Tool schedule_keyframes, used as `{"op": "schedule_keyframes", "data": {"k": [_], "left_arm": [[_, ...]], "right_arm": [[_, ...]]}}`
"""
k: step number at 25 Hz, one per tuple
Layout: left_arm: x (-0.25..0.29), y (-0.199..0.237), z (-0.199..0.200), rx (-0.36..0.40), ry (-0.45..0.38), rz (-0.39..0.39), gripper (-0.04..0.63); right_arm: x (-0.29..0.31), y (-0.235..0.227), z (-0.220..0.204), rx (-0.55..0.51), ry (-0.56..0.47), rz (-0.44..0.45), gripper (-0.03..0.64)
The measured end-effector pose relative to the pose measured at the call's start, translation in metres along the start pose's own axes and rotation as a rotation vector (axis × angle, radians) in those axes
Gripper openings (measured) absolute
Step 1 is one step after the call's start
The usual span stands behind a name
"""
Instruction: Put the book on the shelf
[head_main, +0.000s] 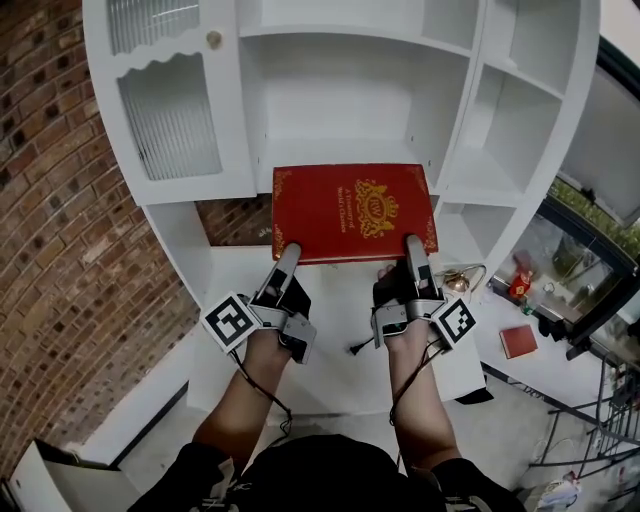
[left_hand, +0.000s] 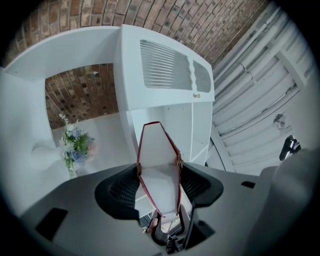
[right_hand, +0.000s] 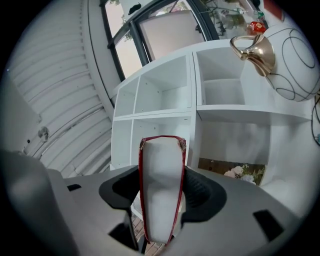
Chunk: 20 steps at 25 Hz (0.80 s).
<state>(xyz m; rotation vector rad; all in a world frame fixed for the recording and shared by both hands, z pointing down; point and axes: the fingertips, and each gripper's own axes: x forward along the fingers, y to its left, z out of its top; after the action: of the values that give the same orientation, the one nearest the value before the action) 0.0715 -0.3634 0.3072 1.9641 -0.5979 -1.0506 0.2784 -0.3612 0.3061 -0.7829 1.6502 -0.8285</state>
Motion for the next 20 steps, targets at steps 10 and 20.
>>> {"op": "schedule_keyframes", "data": {"k": [10,20], "left_arm": [[0.026,0.026,0.020,0.077,-0.025,0.131,0.264],[0.060,0.041,0.034,0.119,-0.043,0.143,0.275]], "right_arm": [[0.034,-0.028,0.008,0.052,-0.013,-0.093,0.268],[0.067,-0.041,0.021,0.004,-0.014,-0.130,0.275]]}}
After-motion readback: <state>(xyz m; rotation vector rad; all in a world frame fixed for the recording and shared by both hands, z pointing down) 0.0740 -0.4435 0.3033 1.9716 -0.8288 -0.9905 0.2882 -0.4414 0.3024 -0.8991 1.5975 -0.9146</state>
